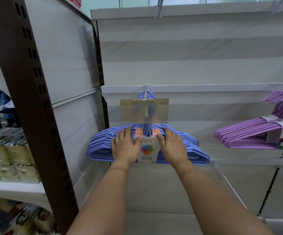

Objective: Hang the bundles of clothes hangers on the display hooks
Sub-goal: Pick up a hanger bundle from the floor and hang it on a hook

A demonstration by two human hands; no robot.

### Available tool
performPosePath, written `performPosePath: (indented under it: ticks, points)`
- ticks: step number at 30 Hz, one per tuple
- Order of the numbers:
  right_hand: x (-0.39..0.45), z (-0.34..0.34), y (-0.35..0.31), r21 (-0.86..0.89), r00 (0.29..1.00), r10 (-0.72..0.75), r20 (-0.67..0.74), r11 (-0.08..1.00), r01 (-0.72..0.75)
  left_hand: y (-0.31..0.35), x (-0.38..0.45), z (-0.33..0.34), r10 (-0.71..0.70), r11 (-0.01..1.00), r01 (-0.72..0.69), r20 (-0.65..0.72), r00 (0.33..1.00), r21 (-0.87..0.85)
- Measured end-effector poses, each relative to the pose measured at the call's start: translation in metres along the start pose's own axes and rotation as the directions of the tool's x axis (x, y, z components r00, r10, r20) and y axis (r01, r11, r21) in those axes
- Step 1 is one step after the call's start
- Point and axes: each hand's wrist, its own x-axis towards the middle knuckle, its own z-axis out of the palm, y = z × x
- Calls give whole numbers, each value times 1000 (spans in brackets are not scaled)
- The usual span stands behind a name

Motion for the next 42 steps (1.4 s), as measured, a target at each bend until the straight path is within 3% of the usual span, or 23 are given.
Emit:
performPosePath:
  ticks: [16, 28, 35, 42]
  points:
    - [-5, -7, 2, 15, 1000, -1, 20, 1000, 1, 25, -24, -2, -181, 983, 181, 2, 983, -32]
    - [-53, -35, 4, -116, 998, 67, 4, 991, -66, 14, -53, -17, -95, 979, 107, 77, 992, -171]
    - [-122, -44, 1, -88, 985, 174, -11, 981, -174, 8, -100, -18, -39, 968, 62, 99, 994, -241]
    - [-215, -53, 32, -121, 925, 377, -45, 917, -379, 15, -168, 15, 63, 975, 3, 288, 956, -223]
